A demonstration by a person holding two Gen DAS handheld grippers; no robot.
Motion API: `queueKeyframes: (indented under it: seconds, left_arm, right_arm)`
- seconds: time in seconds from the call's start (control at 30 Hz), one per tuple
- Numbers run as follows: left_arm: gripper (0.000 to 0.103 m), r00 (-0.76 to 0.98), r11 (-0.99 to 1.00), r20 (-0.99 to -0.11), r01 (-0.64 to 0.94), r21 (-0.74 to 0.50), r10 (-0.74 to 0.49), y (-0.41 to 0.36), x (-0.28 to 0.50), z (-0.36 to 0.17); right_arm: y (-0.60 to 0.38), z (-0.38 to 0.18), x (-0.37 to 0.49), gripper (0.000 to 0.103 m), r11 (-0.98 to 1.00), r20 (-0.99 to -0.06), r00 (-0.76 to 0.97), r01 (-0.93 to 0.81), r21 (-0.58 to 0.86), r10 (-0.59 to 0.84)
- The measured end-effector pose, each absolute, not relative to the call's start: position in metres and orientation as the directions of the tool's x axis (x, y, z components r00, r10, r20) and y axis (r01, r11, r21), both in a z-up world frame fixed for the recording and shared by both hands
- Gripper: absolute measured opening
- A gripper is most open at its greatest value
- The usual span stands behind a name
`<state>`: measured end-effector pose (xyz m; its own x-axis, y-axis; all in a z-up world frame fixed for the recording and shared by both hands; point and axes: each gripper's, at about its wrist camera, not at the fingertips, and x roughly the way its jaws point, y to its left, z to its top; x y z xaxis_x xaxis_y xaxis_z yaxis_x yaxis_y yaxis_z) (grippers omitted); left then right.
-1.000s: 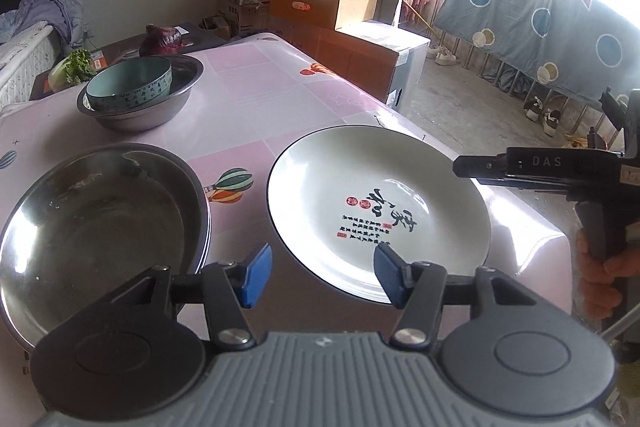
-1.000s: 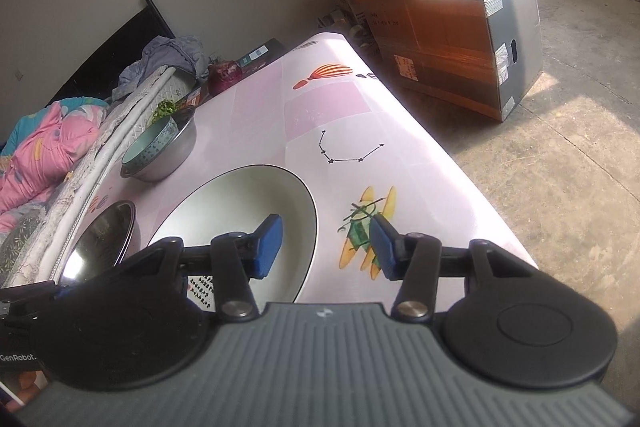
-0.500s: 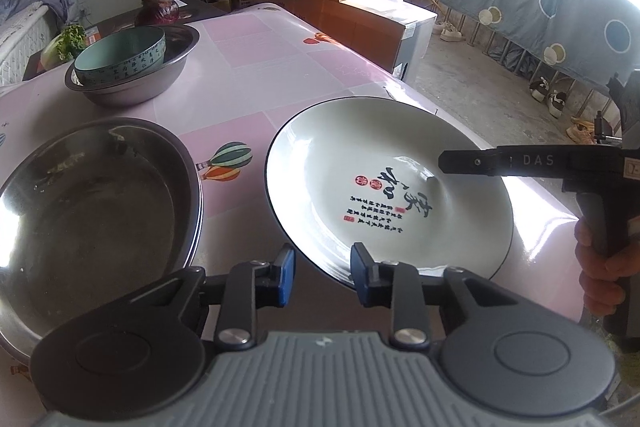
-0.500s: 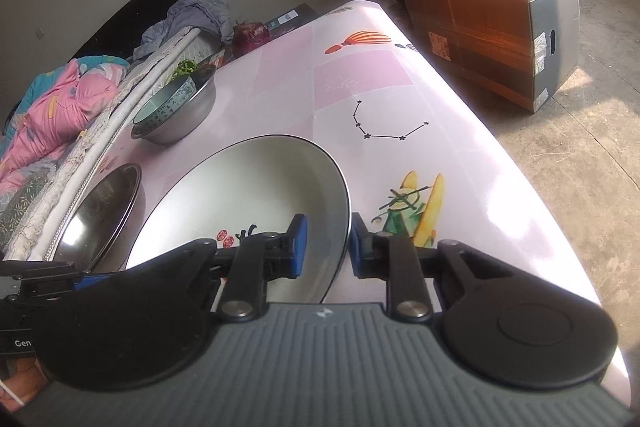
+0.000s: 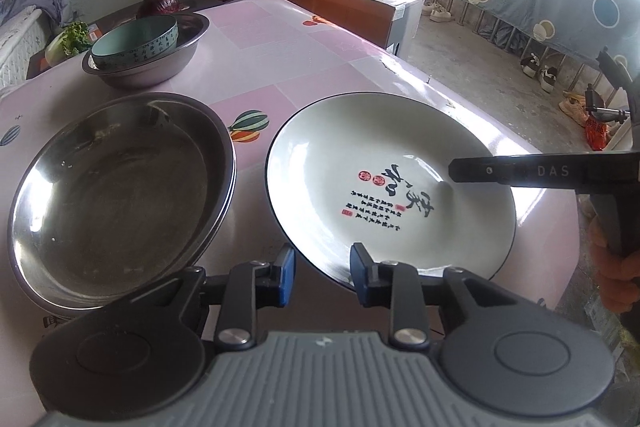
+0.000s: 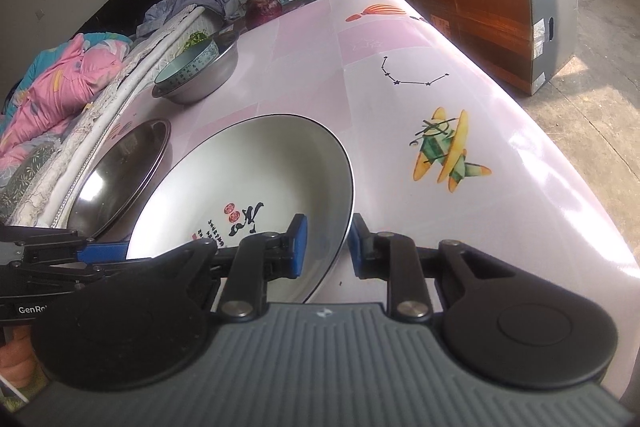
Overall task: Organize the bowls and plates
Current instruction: 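Lift the white plate off the table with both grippers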
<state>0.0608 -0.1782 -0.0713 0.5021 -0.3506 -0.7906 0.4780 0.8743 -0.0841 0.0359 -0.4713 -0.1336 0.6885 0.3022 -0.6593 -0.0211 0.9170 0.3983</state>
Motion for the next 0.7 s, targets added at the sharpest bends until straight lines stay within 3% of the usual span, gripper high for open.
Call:
queueKeyframes:
  seconds: [0.7]
  left_arm:
    - [0.034,0.499,0.875,-0.774,0.461,-0.144,-0.39,-0.131,0.029,-0.069]
  right_arm:
    - [-0.416,-0.126,-0.01,0.024,0.926,-0.68,0.684,0.02,0.377,0.262]
